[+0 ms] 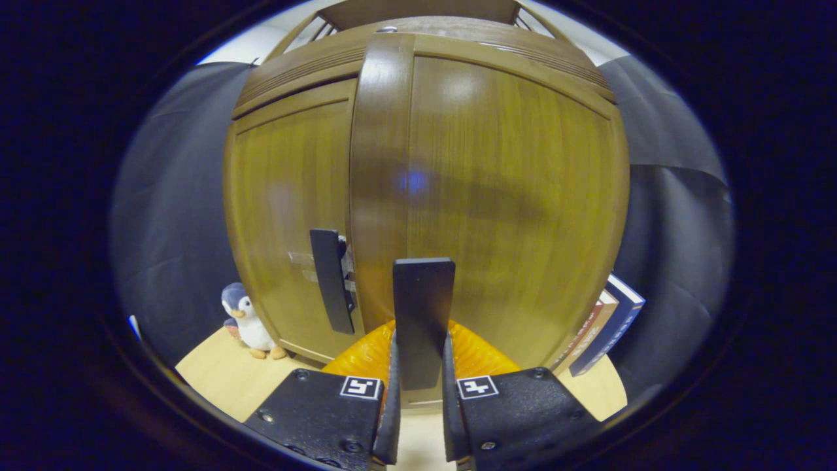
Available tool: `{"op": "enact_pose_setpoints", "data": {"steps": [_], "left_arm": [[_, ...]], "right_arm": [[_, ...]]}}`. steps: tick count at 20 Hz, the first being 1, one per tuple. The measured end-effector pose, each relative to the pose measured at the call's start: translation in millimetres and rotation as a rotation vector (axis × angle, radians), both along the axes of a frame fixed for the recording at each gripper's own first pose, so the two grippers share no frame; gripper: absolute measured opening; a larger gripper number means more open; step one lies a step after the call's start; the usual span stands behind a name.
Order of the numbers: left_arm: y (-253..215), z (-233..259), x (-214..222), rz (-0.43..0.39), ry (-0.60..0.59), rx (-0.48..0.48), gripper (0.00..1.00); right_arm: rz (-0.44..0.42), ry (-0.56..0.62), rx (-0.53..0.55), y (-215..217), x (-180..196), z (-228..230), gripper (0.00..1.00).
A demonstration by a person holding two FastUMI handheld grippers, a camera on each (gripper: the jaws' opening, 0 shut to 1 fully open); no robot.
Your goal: Open the right door of the double-door shoe cabinet with the right hand, and open the left door with the left hand.
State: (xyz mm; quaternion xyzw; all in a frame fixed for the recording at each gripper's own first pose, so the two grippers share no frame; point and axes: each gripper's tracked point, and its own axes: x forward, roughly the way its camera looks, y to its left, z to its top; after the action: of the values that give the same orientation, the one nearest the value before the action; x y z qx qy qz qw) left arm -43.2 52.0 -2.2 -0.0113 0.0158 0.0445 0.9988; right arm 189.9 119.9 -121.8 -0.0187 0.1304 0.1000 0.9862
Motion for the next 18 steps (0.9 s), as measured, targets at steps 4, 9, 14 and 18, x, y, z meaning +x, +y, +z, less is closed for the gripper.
{"op": "enact_pose_setpoints", "data": {"steps": [4,9,14,18], "left_arm": [[-7,-2,-6,-0.014,0.003,-0.002,0.96],[-14,-5,-12,-0.03,0.011,0.006,0.96],[-20,-5,-10,-0.052,0.011,0.008,0.96],[-32,-6,-6,-0.084,0.009,0.005,0.96]], "right_arm": [[0.005,-0.006,-0.001,-13,-22,1,0.29],[0.002,-0.001,0.009,-34,-47,-1,0.29],[-0.026,-0.001,0.018,-57,-68,-1,0.29],[-0.061,-0.001,0.027,-78,-88,-1,0.28]]}}
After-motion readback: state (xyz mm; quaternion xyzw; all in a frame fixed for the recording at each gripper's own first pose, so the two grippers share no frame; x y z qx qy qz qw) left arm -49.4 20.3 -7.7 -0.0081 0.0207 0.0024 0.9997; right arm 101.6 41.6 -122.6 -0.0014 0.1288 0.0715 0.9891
